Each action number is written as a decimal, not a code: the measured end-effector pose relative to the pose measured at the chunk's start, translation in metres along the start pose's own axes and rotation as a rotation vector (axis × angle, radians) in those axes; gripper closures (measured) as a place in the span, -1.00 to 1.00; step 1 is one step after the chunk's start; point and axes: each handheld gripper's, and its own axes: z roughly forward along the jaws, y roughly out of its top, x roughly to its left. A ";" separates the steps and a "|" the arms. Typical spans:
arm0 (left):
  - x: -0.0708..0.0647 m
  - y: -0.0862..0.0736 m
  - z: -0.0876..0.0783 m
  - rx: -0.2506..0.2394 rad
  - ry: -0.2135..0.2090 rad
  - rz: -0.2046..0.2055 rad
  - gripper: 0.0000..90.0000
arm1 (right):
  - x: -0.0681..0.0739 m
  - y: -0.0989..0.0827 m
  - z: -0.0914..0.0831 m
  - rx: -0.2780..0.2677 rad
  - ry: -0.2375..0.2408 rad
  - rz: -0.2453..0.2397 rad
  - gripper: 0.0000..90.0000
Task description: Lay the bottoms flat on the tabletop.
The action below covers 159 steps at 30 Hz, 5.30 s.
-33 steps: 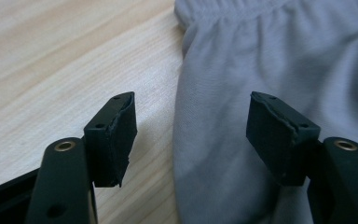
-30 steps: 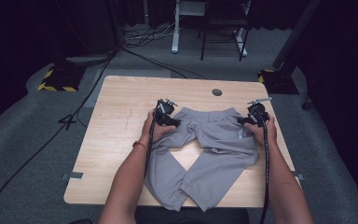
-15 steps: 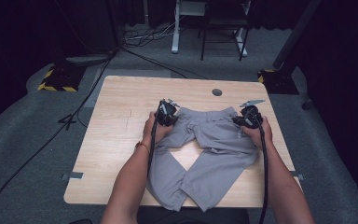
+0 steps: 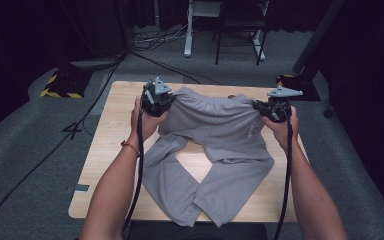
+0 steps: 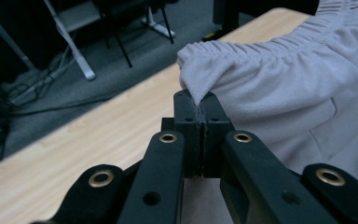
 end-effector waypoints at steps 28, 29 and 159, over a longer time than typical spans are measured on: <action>-0.017 -0.089 0.038 0.265 -0.110 -0.018 -0.25 | 0.029 -0.049 0.038 0.190 0.103 -0.071 -0.08; -0.024 -0.096 0.030 0.269 -0.117 0.005 -0.28 | 0.035 -0.053 0.031 0.187 0.139 -0.069 -0.08; -0.066 -0.164 -0.047 0.223 -0.320 -0.003 -0.46 | 0.068 -0.131 -0.056 0.272 0.292 -0.176 -0.11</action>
